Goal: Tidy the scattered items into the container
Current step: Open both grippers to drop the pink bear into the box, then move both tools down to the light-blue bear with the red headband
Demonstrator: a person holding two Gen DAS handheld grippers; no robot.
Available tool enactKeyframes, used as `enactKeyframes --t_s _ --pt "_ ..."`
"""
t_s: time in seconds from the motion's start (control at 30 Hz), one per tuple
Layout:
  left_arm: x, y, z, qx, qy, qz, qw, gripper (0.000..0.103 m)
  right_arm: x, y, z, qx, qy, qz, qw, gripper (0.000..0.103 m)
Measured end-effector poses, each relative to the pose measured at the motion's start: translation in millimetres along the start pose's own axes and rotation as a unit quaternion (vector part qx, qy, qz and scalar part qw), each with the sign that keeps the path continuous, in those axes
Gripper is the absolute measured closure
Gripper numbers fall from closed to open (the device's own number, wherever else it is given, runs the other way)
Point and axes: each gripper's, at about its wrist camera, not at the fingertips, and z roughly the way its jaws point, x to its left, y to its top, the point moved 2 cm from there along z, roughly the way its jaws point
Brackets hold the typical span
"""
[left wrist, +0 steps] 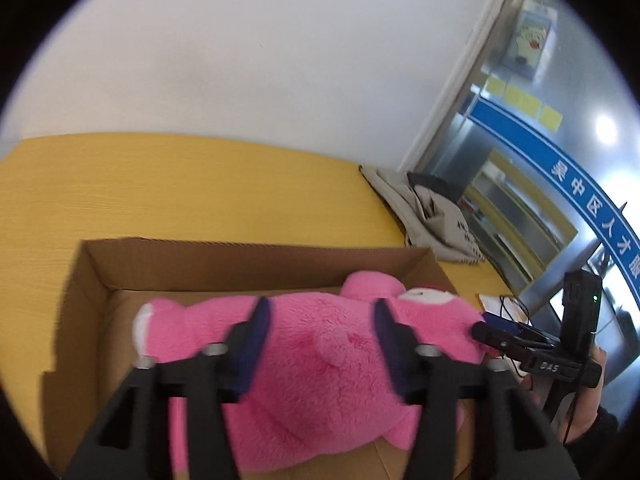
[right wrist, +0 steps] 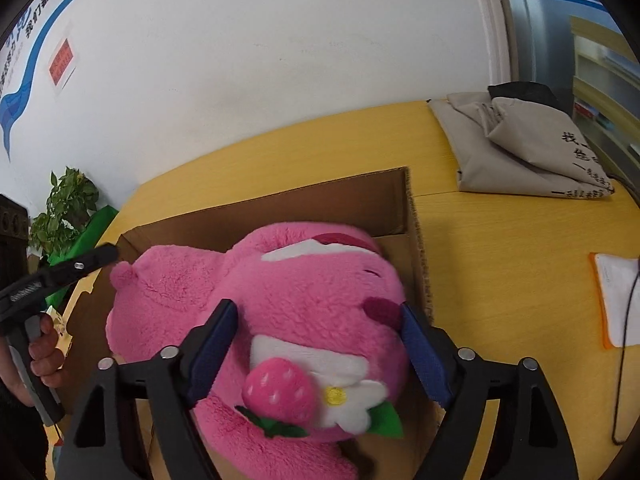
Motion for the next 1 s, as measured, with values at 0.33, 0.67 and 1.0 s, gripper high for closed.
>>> enactKeyframes --t_s 0.33,0.67,1.0 --pt "-29.8 -22.2 -204.0 -0.120 0.129 0.074 0.9817 0.025 40.1 1.6 -174.3 -0.129 0.044 -0.027 0.990 0.000" --pt "-62.8 -123.2 -290.0 -0.108 0.153 0.090 0.9781 0.025 103.8 -70.5 -299.4 -0.175 0.034 -0.138 0.974 0.000" --pt "-74.8 -195.8 -278.2 -0.089 0.108 0.013 0.9901 0.025 114.4 -163.4 -288.8 -0.124 0.033 -0.145 0.981 0.000"
